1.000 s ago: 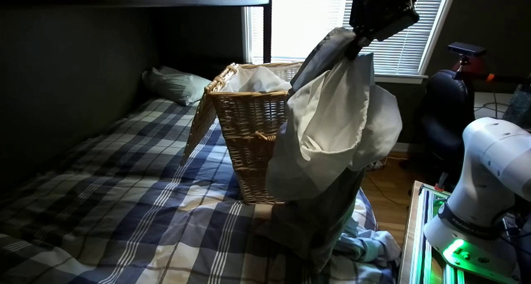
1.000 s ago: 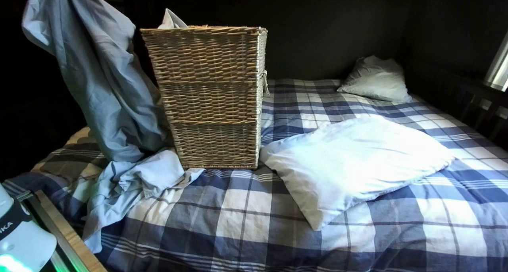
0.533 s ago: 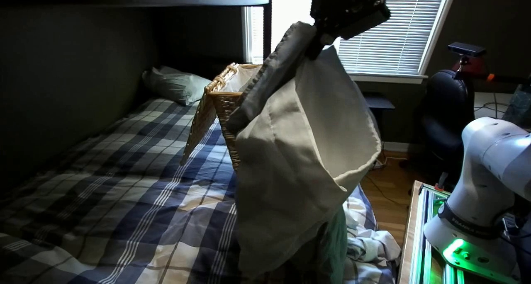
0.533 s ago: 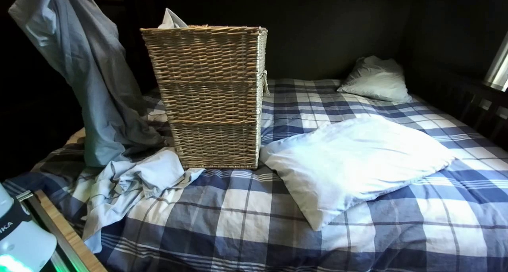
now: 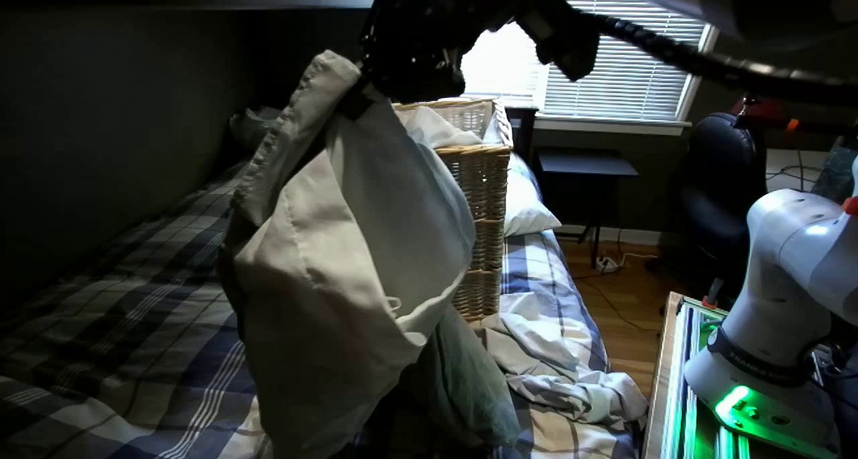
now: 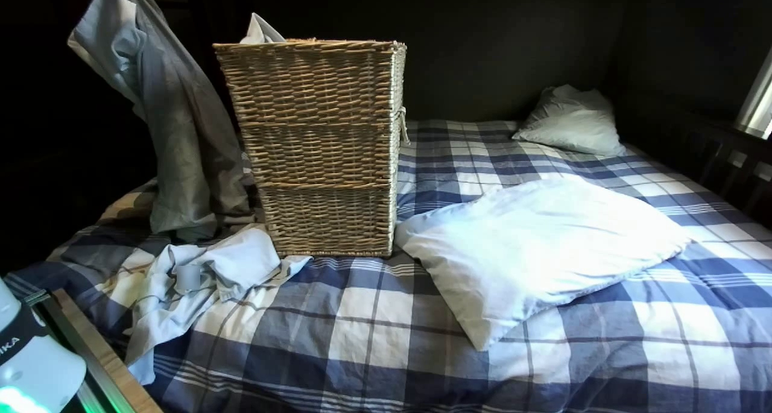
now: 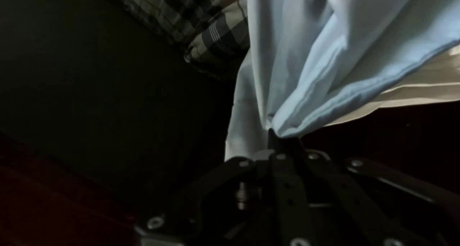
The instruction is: Move the trousers backwards
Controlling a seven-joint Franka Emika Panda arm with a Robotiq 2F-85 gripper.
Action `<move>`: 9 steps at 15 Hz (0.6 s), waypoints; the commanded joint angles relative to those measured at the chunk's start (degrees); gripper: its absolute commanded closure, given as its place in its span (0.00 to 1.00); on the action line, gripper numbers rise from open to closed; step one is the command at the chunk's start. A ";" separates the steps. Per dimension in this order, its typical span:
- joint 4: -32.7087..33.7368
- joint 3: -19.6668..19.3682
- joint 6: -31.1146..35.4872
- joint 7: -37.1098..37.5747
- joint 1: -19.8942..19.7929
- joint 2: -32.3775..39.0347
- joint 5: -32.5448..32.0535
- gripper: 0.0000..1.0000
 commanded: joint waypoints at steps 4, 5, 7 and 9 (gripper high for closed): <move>-2.85 -0.55 1.56 -1.06 1.11 3.10 -0.53 0.58; -1.65 -1.22 -3.63 -2.84 2.10 2.54 2.45 0.49; -1.82 -1.78 -13.00 -4.97 2.36 -0.17 4.89 0.36; -1.89 -2.93 -22.48 -7.55 3.08 -3.34 8.53 0.20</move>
